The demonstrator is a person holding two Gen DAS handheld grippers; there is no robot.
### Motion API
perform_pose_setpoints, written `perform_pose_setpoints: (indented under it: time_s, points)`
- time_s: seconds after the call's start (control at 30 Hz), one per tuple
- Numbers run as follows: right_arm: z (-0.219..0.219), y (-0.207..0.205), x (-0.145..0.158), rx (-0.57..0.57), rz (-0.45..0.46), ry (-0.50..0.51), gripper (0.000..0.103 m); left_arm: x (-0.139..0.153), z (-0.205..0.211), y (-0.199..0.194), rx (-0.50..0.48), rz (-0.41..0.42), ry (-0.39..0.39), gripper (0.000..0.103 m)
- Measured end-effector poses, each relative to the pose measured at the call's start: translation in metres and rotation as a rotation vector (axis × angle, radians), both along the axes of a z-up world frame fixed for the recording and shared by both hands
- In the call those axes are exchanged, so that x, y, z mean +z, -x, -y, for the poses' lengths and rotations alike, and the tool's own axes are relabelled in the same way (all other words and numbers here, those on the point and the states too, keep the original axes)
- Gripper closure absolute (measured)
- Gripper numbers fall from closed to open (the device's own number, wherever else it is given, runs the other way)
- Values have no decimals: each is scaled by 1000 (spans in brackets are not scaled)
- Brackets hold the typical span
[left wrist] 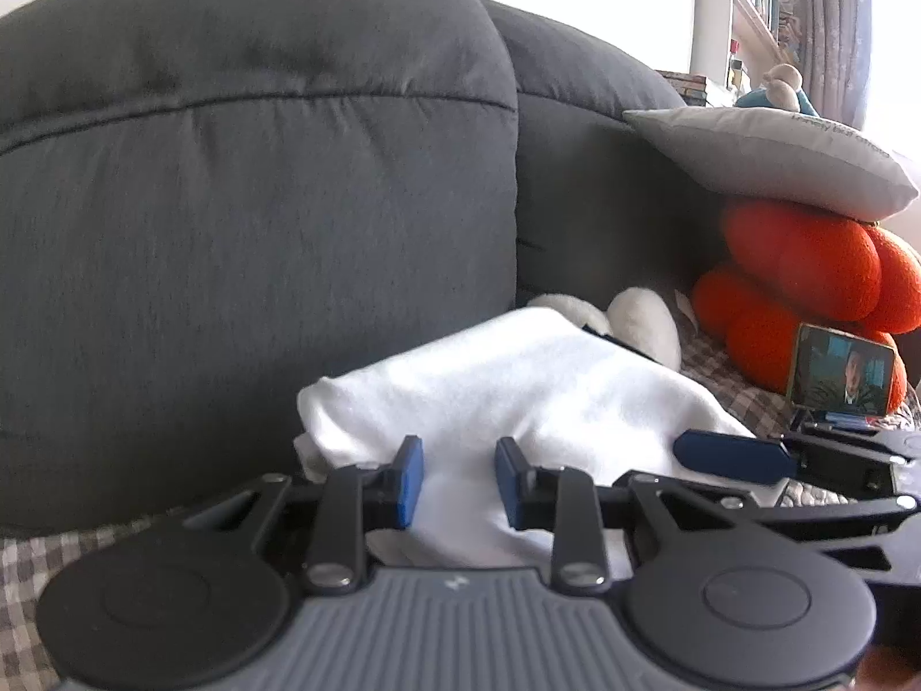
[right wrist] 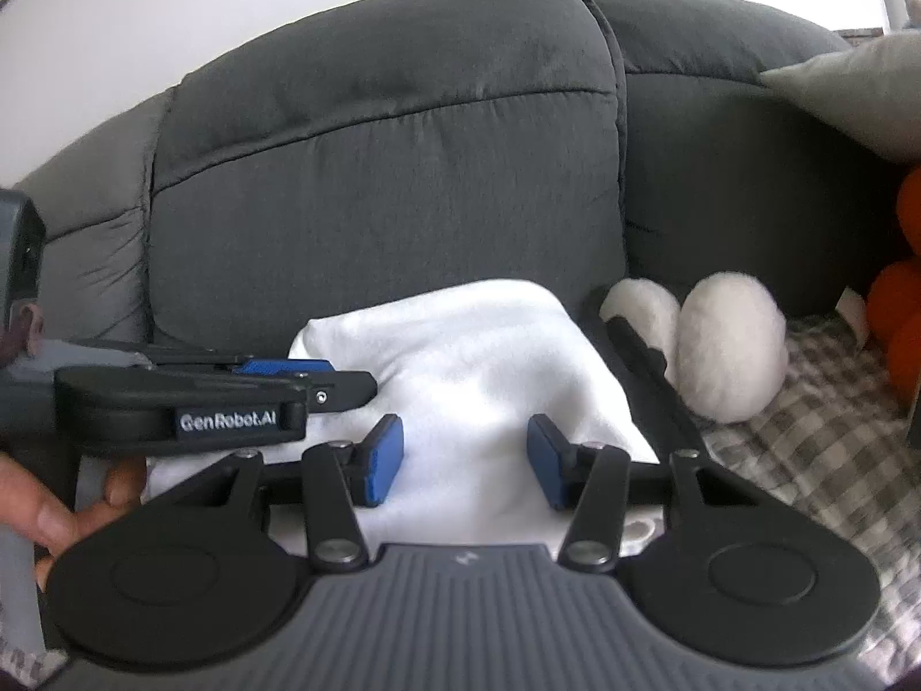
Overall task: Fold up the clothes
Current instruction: 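Lower the white bundle onto the stack and open both grippers, then press the placed white bundle flat with both open grippers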
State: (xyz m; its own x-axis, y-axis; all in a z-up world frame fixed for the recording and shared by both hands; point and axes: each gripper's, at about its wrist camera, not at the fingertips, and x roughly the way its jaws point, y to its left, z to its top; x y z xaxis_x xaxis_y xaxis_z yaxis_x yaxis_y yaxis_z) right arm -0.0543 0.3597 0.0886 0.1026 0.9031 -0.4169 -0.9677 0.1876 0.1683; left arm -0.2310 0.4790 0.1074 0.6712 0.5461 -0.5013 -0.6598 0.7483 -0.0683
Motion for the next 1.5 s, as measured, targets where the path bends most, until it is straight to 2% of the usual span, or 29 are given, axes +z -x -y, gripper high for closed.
perform_pose_setpoints:
  time_s: [0.1, 0.43, 0.57, 0.8, 0.9, 0.97, 1.07, 1.17, 1.4, 1.5]
  points:
    - [6, -2, -7, 2, -19, -27, 51, -5, 3, -1, -13, -7, -16, 73]
    - [13, 6, -16, -13, 5, -66, 52, -13, 6, -1, -25, 1, -31, 74]
    - [14, 13, -6, -30, 33, -73, 51, -4, 6, 3, -31, 3, -40, 73]
    - [27, 21, 22, -37, 52, -117, 44, 24, 26, 24, -39, 31, -119, 73]
    - [29, 25, 25, -18, 80, -86, 42, 24, 33, 28, -74, 32, -139, 73]
    - [25, 26, 17, -25, 105, -39, 42, 16, 35, 21, -89, -10, -150, 73]
    - [22, 21, 5, -36, 48, -30, 41, 4, 34, 17, -86, -45, -147, 73]
    - [21, 20, 0, -40, 32, -37, 41, -1, 32, 15, -78, -56, -142, 73]
    - [35, 22, 19, -59, -3, -80, 40, 8, 37, 16, -49, -73, -136, 73]
    - [41, 24, 28, -67, -19, -99, 39, 16, 50, 22, 7, -110, -175, 70]
